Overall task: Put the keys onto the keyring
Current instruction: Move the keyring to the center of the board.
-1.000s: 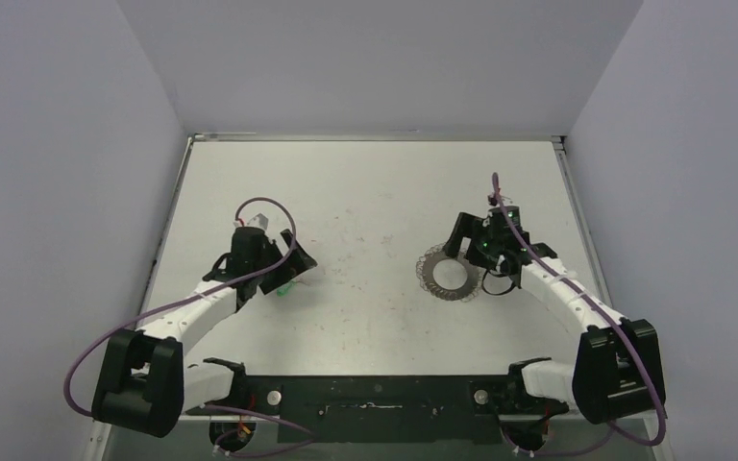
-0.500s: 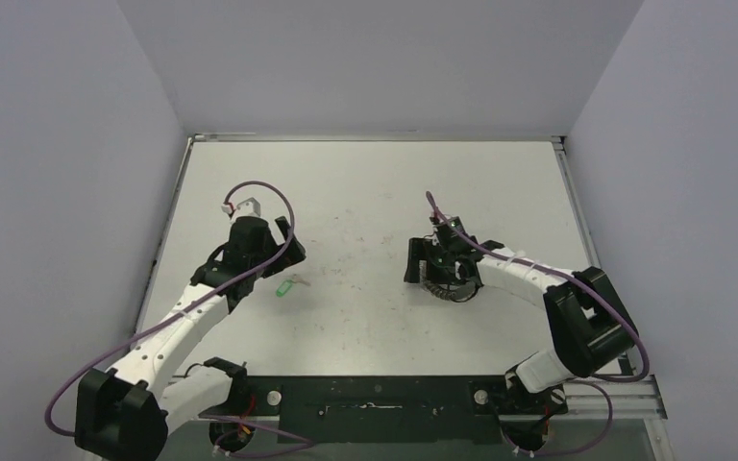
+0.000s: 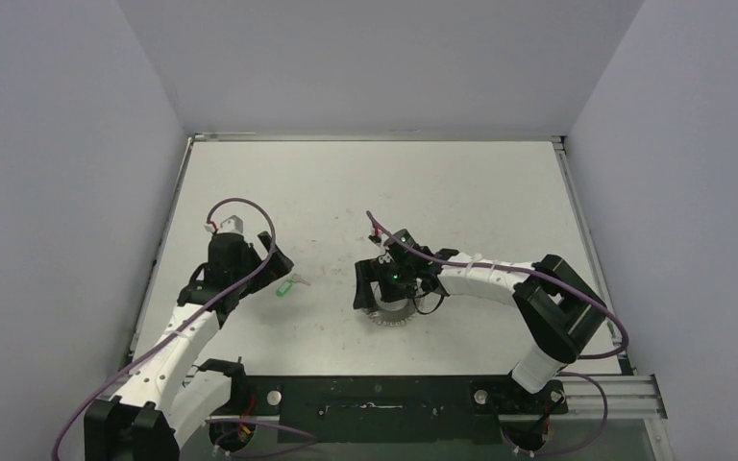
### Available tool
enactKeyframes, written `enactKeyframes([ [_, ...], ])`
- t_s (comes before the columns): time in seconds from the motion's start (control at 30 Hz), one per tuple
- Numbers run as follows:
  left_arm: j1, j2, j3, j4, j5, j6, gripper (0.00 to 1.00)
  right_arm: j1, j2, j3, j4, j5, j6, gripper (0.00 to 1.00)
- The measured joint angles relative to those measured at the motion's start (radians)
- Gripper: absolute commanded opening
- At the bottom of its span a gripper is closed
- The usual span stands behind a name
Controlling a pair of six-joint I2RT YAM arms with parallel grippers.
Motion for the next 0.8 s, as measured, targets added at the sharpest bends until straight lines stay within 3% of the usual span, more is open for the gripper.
enactKeyframes([
  [0.2,-0.012,0.093,-0.012,0.086,0.128,-0.023,0.86,-0.09,-0.087,0.0,-0.053,-0.004,-0.032,0.97],
  [0.43,-0.165,0.301,-0.012,0.235,0.193,-0.072,0.78,-0.291,-0.131,-0.02,-0.112,0.019,-0.08,0.94],
  [0.6,-0.301,0.46,0.005,0.319,0.198,-0.096,0.73,-0.313,-0.137,-0.078,-0.166,0.061,-0.094,0.9],
  [0.8,-0.409,0.631,0.128,0.398,0.204,-0.097,0.66,-0.3,-0.181,-0.153,-0.135,0.06,-0.064,0.82],
])
